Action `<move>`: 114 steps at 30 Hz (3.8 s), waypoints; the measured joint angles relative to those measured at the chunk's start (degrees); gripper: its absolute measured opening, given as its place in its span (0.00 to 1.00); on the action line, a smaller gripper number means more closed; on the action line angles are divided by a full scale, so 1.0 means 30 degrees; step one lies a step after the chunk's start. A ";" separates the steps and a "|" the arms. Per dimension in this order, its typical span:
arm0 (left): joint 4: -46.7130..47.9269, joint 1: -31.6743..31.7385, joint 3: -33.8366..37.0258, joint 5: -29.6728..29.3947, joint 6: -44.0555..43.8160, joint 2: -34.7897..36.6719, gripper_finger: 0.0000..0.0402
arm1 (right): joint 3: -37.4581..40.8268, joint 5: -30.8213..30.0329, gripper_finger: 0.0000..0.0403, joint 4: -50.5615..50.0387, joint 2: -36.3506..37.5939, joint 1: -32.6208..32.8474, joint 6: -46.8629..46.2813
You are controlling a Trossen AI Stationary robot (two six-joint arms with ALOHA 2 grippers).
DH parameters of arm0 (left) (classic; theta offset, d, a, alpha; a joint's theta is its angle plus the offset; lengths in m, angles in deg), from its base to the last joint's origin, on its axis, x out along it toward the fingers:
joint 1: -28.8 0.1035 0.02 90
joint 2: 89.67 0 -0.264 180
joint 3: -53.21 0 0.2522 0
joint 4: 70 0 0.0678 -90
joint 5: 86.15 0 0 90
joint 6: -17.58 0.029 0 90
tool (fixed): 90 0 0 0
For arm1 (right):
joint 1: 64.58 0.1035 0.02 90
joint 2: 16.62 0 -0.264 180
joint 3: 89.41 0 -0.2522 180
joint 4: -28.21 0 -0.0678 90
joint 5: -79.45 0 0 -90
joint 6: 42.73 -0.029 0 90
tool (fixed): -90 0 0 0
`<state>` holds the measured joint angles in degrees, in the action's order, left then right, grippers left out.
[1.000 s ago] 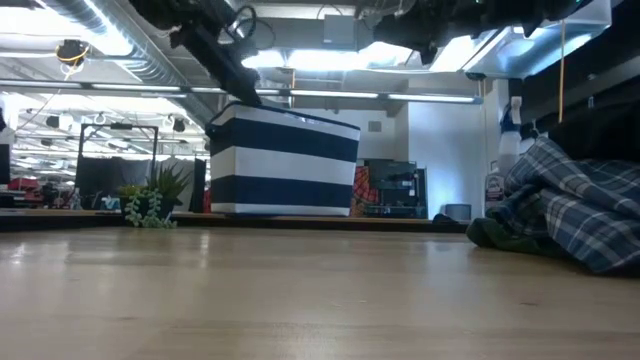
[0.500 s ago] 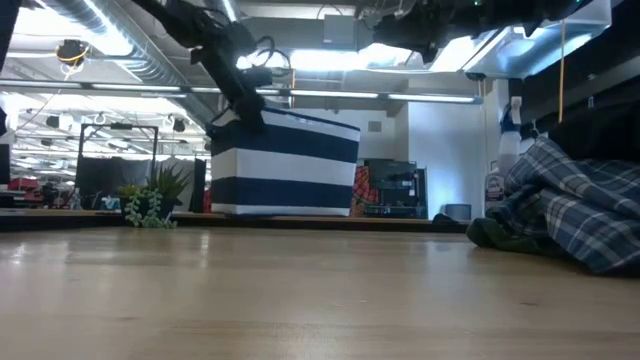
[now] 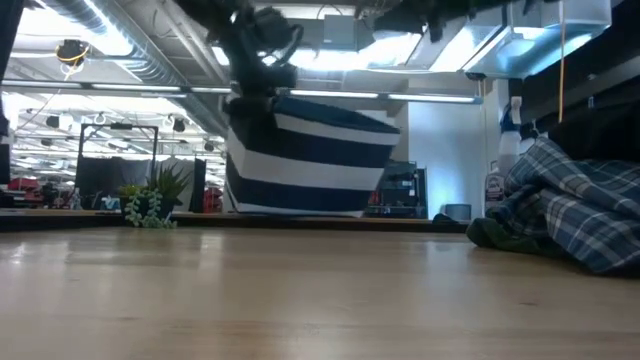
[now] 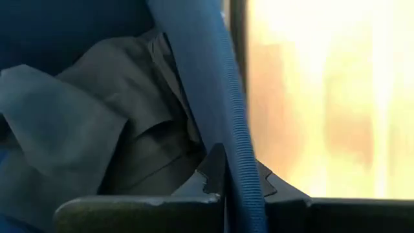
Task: Fold Laundry from Bin
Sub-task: Fold the black shorts
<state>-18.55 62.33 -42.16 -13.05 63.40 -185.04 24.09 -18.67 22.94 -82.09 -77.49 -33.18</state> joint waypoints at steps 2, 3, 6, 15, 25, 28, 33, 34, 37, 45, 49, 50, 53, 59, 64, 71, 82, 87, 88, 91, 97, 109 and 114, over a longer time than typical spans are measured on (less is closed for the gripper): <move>0.0313 -0.1172 0.0000 -0.0655 -0.0020 0.0000 0.01 | -0.0898 -0.0500 0.05 -0.1184 -0.0096 0.0001 0.0535; 0.0406 -0.1693 0.0000 -0.0894 -0.0143 0.0000 0.01 | -0.1345 -0.0881 0.08 -0.1757 -0.0282 0.0007 0.0854; 0.0564 -0.3132 0.0001 -0.1416 -0.0578 0.0007 0.01 | -0.2541 -0.1956 0.18 -0.3290 -0.0917 -0.0223 0.1119; -0.0186 -0.7039 0.2341 -0.5327 -0.1086 0.0058 0.00 | -0.3829 -0.0398 0.46 -0.4170 -0.4433 -0.3286 0.0286; -0.2578 -0.8635 0.5503 -0.6488 -0.2640 0.0093 0.00 | -0.3844 0.1573 0.51 -0.2981 -0.8352 -0.6132 -0.1560; -0.3413 -0.8828 0.6053 -0.6241 -0.3039 0.0102 0.00 | -0.3844 0.1587 0.52 -0.1949 -0.9265 -0.6308 -0.1690; -0.3856 -0.9458 0.6339 -0.6402 -0.3624 0.0102 0.00 | -0.3844 0.3508 0.52 -0.0125 -1.0114 -0.6346 -0.2994; -0.3867 -0.9548 0.6339 -0.6333 -0.3792 0.0102 0.00 | -0.3844 0.4017 0.52 0.0159 -1.0130 -0.6346 -0.3293; -0.3876 -0.9780 0.6346 -0.5978 -0.4104 0.0102 0.00 | -0.3844 0.5084 0.52 0.1014 -1.0130 -0.6339 -0.4155; -0.3895 -1.0110 0.6346 -0.5970 -0.4433 0.0102 0.00 | -0.3844 0.4968 0.52 0.1198 -1.0130 -0.6331 -0.5125; -0.3903 -1.0176 0.6346 -0.5874 -0.4479 0.0102 0.00 | -0.3844 0.4568 0.51 0.0879 -1.0191 -0.6331 -0.5064; -0.3910 -1.0211 0.6346 -0.5877 -0.4465 0.0102 0.00 | -0.3844 0.4602 0.51 0.0912 -1.0267 -0.6331 -0.5040; -0.4086 -1.0399 0.6346 -0.5821 -0.4378 0.0095 0.00 | -0.3837 0.4793 0.48 0.0991 -1.0614 -0.6331 -0.4606; -0.4341 -1.0506 0.6353 -0.5785 -0.4384 0.0095 0.00 | -0.3830 0.6097 0.16 0.1332 -1.1062 -0.6331 -0.3142; -0.4353 -1.0402 0.6353 -0.5901 -0.4409 0.0095 0.00 | -0.4028 0.7257 0.03 0.1781 -1.0631 -0.6326 -0.2614; -0.4464 -0.9638 0.6353 -0.6097 -0.4758 0.0095 0.00 | -0.5730 0.8052 0.01 0.1165 -0.7841 -0.4918 -0.1775; -0.4744 -0.7368 0.6353 -0.7239 -0.4673 0.0082 0.00 | -1.0061 0.2123 0.00 -0.3439 -0.2634 0.1567 0.4207; -0.4988 -0.5844 0.6172 -0.7051 -0.4465 0.0386 0.00 | -1.2019 -0.0490 0.00 -0.5282 -0.1836 0.4708 0.6233; -0.5104 -0.5513 0.6138 -0.6877 -0.4452 0.0579 0.00 | -1.2347 -0.1035 0.00 -0.5670 -0.1811 0.5196 0.6531; -0.5860 -0.4632 0.5772 -0.6976 -0.4018 0.1056 0.00 | -1.3133 -0.1835 0.00 -0.6366 -0.1853 0.6377 0.7290; -0.5806 -0.3104 0.4115 -0.6804 -0.2683 0.1392 0.00 | -1.4347 -0.1909 0.00 -0.6527 -0.1831 0.8134 0.7943; -0.6385 0.1710 0.2798 -0.4115 -0.1154 0.1437 0.00 | -1.4715 -0.2719 0.00 -0.6842 -0.1846 0.9856 0.8939; -0.6348 0.3286 0.2798 -0.2825 -0.1893 0.1435 0.00 | -1.4715 -0.2747 0.00 -0.7153 -0.1846 0.9799 0.8945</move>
<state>-37.59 72.18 -33.77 -21.53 57.72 -180.73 -20.05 -26.91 1.48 -87.62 -48.09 -6.35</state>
